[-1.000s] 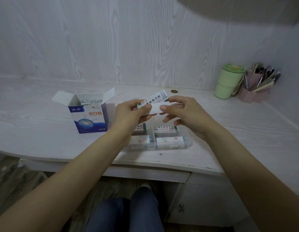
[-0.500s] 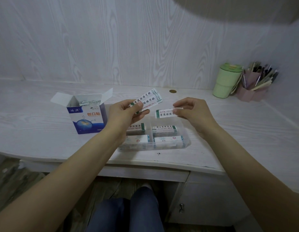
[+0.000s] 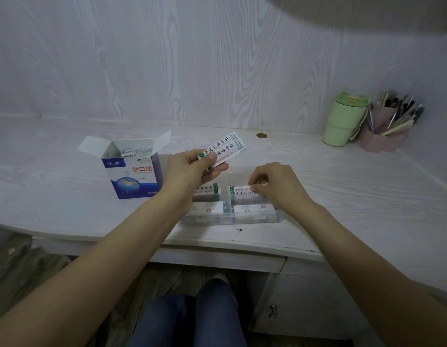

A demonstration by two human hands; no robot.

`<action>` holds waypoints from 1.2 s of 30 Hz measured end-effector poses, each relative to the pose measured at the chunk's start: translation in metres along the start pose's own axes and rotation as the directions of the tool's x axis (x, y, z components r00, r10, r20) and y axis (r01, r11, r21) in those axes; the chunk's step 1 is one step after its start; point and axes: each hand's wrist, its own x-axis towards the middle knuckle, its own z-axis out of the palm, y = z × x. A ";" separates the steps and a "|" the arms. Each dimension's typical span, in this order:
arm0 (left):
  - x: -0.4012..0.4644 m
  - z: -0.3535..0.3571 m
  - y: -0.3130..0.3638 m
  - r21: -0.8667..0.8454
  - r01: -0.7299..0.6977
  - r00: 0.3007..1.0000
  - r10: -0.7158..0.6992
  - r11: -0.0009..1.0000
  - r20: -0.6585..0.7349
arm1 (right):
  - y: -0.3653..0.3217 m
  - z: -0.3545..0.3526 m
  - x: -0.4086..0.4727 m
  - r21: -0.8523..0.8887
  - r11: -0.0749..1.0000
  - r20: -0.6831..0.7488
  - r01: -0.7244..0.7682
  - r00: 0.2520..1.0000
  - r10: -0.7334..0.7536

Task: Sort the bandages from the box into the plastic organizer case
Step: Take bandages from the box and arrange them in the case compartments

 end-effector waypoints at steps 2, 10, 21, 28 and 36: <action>-0.001 0.001 0.000 0.010 -0.004 1.000 0.004 1.000 0.009 | 0.001 0.000 0.000 -0.027 1.000 0.013 0.007 1.000 -0.007; -0.006 0.010 -0.001 0.184 -0.131 0.986 0.108 0.974 0.128 | -0.017 -0.039 -0.014 0.549 0.836 0.019 0.017 0.999 -0.032; -0.003 0.027 -0.006 0.426 -0.244 0.960 0.156 0.871 0.232 | -0.014 -0.036 -0.013 0.690 0.723 -0.212 0.031 0.964 0.161; -0.004 0.035 -0.002 0.551 -0.281 0.951 0.152 0.786 0.269 | -0.016 -0.030 -0.013 0.648 0.762 -0.189 0.010 0.971 0.147; 0.009 0.039 -0.002 0.365 -0.265 0.960 0.208 0.893 0.188 | -0.009 -0.036 -0.009 0.530 0.848 -0.010 -0.016 1.000 0.024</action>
